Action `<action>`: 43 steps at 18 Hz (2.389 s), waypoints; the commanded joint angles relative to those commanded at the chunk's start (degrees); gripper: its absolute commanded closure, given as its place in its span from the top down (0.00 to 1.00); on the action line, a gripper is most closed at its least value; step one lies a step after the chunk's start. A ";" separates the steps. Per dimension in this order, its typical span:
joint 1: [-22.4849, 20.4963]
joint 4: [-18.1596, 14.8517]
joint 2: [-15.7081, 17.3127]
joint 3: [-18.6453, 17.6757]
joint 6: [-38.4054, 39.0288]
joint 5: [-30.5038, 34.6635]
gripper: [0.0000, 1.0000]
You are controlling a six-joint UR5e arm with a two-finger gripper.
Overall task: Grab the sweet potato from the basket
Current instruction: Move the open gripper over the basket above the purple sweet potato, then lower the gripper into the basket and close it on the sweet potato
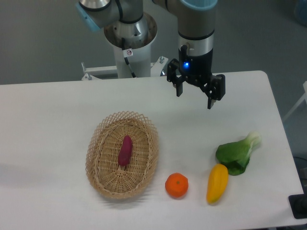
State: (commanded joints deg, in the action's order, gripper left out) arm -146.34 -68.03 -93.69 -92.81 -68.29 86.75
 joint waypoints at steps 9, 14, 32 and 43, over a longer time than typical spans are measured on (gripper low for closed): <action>3.34 0.35 -0.53 -0.53 0.17 -3.42 1.00; 5.44 3.68 -1.14 -1.84 12.09 -6.15 1.00; 16.87 14.93 -14.23 -10.19 34.01 -4.32 1.00; 18.55 18.46 -20.21 -10.63 34.01 -0.79 1.00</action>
State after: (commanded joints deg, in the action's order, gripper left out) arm -127.79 -49.57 -113.90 -103.45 -34.28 85.95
